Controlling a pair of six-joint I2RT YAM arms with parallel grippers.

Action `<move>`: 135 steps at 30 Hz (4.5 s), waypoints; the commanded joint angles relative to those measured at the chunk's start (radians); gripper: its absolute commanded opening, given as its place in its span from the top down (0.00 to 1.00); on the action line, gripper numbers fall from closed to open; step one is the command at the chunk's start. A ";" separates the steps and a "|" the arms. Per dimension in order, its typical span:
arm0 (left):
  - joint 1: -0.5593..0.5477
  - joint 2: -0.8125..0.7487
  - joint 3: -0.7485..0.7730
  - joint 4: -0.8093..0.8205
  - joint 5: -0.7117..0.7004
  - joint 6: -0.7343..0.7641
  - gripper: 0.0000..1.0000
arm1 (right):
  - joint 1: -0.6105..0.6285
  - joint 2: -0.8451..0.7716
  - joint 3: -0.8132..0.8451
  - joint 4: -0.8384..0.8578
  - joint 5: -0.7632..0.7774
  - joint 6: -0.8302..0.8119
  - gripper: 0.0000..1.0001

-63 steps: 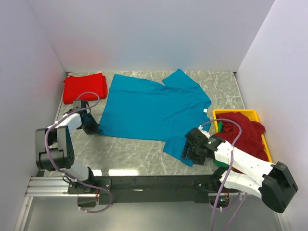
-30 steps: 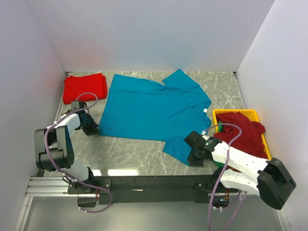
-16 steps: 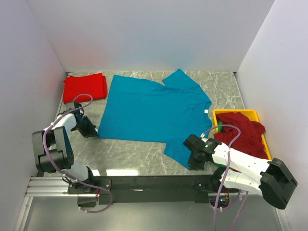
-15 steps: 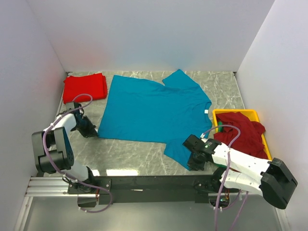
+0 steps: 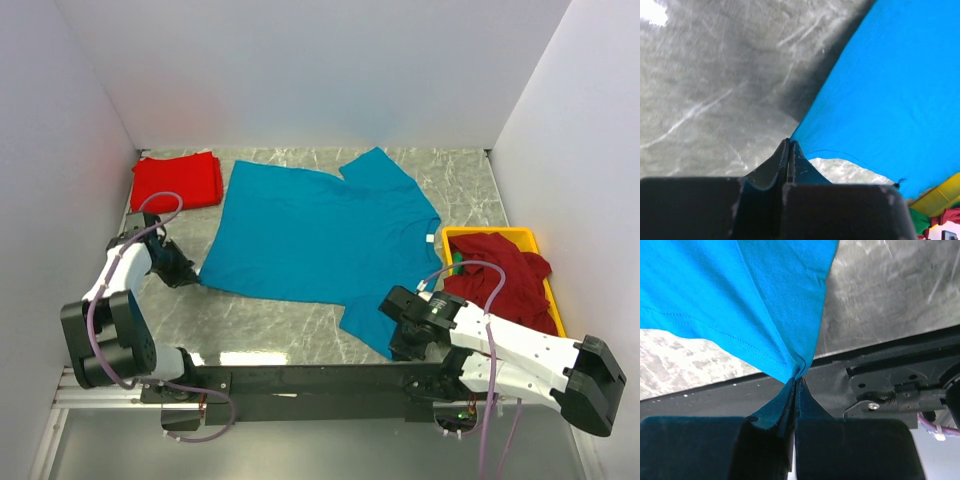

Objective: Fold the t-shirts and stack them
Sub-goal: Fold the tshirt

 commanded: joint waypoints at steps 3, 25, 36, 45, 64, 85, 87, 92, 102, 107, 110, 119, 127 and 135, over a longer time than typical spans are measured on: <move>0.022 -0.105 0.006 -0.089 -0.026 0.017 0.99 | 0.040 0.014 0.058 -0.063 -0.005 0.046 1.00; 0.043 0.124 0.152 -0.030 0.011 0.052 0.99 | -0.227 0.125 0.270 -0.068 0.164 -0.200 1.00; 0.040 0.248 0.299 -0.022 0.109 0.049 0.99 | -0.387 0.342 0.488 0.001 0.188 -0.415 1.00; 0.003 0.337 0.400 -0.037 0.146 0.055 0.99 | -0.497 0.495 0.687 0.012 0.207 -0.529 1.00; -0.014 0.562 0.675 -0.076 0.200 0.072 0.99 | -0.623 0.754 1.046 -0.012 0.250 -0.679 1.00; -0.054 0.682 0.818 -0.049 0.218 0.071 0.99 | -0.664 0.952 1.293 -0.080 0.302 -0.747 1.00; -0.057 0.694 0.828 -0.053 0.223 0.074 0.99 | -0.666 0.954 1.296 -0.083 0.311 -0.748 1.00; -0.064 0.726 0.859 -0.059 0.224 0.080 0.99 | -0.675 0.952 1.301 -0.095 0.322 -0.753 1.00; -0.098 0.796 0.942 -0.071 0.232 0.089 0.91 | -0.681 0.991 1.334 -0.084 0.306 -0.764 1.00; -0.113 0.793 0.972 -0.068 0.192 0.089 0.52 | -0.692 1.043 1.379 -0.089 0.303 -0.777 0.97; -0.118 0.760 0.954 -0.071 0.137 0.100 0.40 | -0.701 1.072 1.402 -0.080 0.294 -0.785 0.62; -0.117 0.564 0.697 -0.043 -0.053 0.106 0.32 | -0.706 0.974 1.280 -0.009 0.231 -0.801 0.44; -0.117 0.518 0.572 -0.027 -0.059 0.101 0.33 | -0.707 0.762 0.812 0.142 0.153 -0.750 0.45; -0.126 0.518 0.526 -0.019 -0.053 0.101 0.38 | -0.707 0.659 0.625 0.179 0.161 -0.713 0.46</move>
